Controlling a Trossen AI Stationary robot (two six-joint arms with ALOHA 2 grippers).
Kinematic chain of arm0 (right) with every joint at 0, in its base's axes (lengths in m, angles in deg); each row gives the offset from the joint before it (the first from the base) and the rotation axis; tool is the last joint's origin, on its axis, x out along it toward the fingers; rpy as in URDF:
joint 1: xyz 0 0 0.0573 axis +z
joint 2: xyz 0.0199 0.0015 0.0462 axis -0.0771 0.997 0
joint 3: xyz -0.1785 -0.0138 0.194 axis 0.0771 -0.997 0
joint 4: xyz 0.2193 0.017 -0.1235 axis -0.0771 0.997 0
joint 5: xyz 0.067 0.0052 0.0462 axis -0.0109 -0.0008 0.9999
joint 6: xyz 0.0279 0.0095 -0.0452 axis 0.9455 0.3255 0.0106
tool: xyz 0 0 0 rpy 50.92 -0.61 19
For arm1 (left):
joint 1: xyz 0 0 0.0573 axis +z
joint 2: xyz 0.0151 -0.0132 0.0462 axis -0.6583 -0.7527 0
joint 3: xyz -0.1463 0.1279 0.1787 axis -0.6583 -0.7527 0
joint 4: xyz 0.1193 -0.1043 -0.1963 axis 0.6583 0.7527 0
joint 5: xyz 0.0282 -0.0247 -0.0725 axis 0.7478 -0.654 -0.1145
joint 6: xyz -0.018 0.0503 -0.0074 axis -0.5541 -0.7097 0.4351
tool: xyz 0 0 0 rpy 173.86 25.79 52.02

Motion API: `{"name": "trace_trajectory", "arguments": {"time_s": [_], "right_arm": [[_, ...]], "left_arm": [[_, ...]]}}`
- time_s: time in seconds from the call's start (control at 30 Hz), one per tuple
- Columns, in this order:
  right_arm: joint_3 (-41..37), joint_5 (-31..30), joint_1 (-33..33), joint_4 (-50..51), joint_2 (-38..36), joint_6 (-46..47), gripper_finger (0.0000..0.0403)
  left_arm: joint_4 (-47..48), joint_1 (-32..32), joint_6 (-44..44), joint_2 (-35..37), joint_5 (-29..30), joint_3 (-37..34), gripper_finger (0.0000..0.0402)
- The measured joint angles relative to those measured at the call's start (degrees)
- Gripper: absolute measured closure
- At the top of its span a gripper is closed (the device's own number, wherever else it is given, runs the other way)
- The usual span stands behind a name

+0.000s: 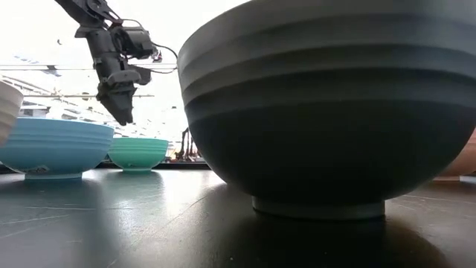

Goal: Nest bowls inside each other
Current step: Stack the light blue bowl on top of the orange bowl

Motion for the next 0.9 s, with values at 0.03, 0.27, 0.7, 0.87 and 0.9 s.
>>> {"name": "trace_trajectory", "arguments": {"time_s": [0.03, 0.27, 0.7, 0.87, 0.9], "right_arm": [[0.00, 0.02, 0.00, 0.00, -0.02, 0.13, 0.0403], [0.00, 1.30, 0.04, 0.02, 0.00, 1.32, 0.0403], [0.02, 1.25, 2.68, 0.39, 0.00, 1.37, 0.0403], [0.00, 1.18, 2.96, 0.39, -0.01, 1.37, 0.0403], [0.00, 1.16, 2.99, 0.39, 0.00, 1.37, 0.0403]], "left_arm": [[-0.10, -0.20, 0.04, -0.62, 1.15, 0.00, 0.0148], [-2.74, -1.23, -0.37, -4.77, 3.26, -0.02, 0.0149], [-3.33, -1.23, -0.79, -4.89, 2.34, -0.02, 0.0149], [-2.77, -1.21, -0.75, -4.89, 0.27, -0.02, 0.0149], [-2.85, -1.29, -0.72, -4.89, -0.18, -0.02, 0.0149]]}}
